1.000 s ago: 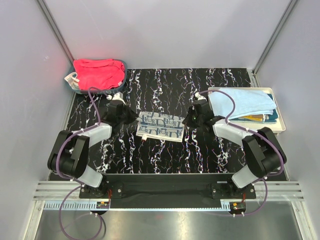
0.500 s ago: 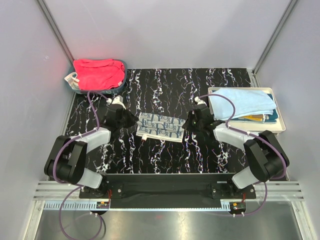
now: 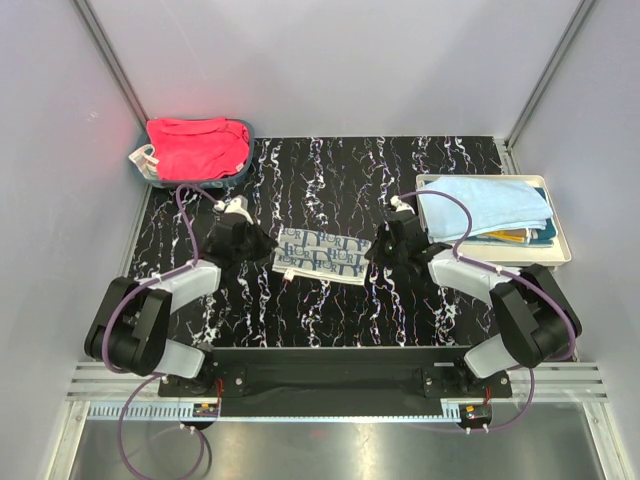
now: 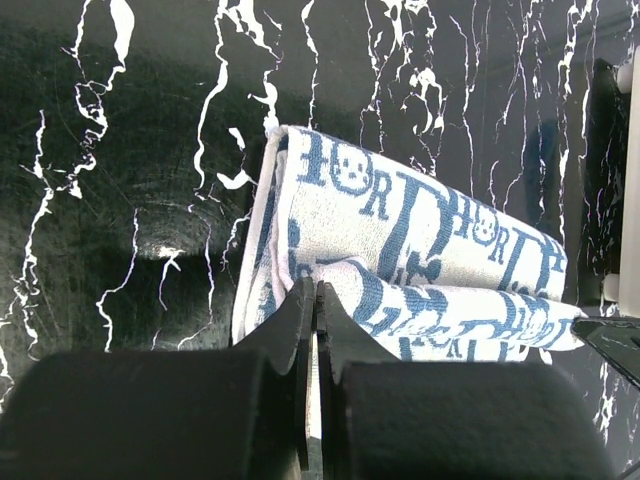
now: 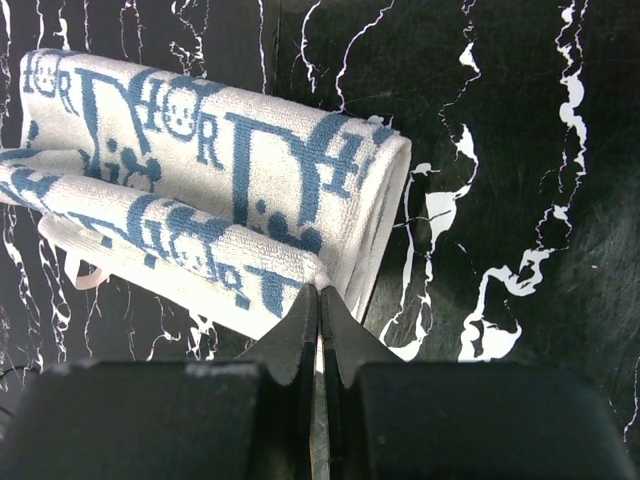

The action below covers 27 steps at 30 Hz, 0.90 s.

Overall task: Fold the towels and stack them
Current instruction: Fold the towel

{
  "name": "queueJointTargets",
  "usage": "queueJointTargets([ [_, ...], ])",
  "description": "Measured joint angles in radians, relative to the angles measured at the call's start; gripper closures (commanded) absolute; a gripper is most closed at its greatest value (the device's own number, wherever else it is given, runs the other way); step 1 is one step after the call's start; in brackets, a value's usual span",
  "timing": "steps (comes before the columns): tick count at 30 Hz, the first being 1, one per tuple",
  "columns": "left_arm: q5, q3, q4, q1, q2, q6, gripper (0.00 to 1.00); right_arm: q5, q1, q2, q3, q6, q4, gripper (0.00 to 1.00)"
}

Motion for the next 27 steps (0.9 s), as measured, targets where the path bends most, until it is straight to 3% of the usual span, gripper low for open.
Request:
queueJointTargets([
  [19, -0.009, -0.044, -0.018, -0.003, -0.034, 0.019, 1.00, 0.000, 0.028, -0.020, -0.040, 0.023, 0.008, 0.93],
  [27, -0.010, -0.060, -0.027, -0.002, -0.035, 0.032, 0.72, 0.000, 0.038, -0.024, -0.051, 0.041, 0.007, 0.69],
])
